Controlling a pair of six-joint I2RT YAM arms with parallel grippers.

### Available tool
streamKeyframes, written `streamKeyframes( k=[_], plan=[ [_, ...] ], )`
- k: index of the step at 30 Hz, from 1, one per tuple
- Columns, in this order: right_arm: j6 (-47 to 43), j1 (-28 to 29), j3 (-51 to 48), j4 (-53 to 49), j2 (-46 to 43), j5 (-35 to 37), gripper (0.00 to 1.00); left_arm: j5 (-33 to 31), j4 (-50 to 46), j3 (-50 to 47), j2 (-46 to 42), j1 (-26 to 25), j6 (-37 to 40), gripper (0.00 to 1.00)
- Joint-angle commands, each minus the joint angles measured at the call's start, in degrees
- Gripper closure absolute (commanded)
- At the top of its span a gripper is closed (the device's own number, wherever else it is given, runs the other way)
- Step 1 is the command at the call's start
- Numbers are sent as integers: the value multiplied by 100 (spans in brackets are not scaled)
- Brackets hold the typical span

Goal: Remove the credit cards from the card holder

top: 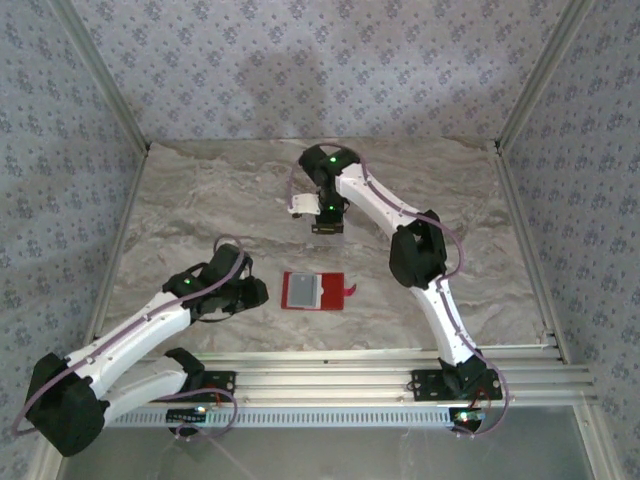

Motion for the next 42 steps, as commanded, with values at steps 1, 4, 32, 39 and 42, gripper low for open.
streamKeyframes(
  k=[1, 4, 32, 39, 42],
  plan=[
    [-626, -9, 164, -514, 147, -212, 100, -94, -136, 9, -46, 27, -50, 71],
    [-666, -8, 166, -558, 182, -367, 100, -95, -163, 35, -6, 25, -4, 71],
    [332, -61, -177, 946, -605, -31, 67, 12, -196, 418, 285, 106, 298, 71],
    [2657, -52, -1672, 2122, -1744, -386, 70, 302, 190, 566, 859, 107, 478, 77],
    [3826, -19, -2567, 2739, -2332, -553, 71, 546, 440, 598, 1154, 110, 538, 81]
  ],
)
